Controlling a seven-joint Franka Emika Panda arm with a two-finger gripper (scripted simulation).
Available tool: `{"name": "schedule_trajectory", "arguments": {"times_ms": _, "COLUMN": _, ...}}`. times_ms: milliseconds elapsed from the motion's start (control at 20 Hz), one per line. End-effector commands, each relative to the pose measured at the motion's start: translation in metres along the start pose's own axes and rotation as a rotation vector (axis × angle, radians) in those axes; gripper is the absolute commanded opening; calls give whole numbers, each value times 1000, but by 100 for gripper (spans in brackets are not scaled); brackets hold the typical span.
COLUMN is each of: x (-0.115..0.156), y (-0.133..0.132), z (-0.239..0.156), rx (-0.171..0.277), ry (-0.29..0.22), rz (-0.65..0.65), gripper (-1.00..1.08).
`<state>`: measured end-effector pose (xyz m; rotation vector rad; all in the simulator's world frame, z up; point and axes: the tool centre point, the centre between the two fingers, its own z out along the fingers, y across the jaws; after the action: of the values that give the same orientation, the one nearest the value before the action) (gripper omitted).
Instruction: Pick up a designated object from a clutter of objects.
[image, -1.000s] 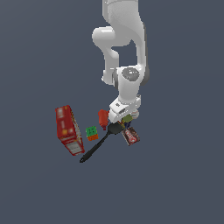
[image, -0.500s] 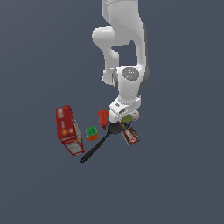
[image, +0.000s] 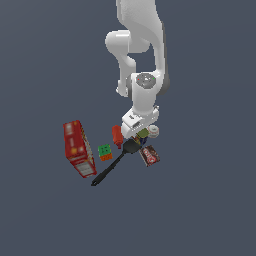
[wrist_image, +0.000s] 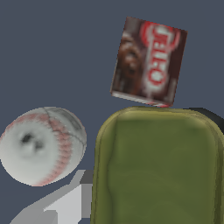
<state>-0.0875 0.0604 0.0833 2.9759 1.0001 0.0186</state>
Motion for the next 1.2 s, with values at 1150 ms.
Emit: {"name": "schedule_trajectory", "arguments": {"times_ms": 1150, "x": -118, "y": 125, "z": -185, "rx": 7, "ry": -2, "rz": 1, "gripper": -100}}
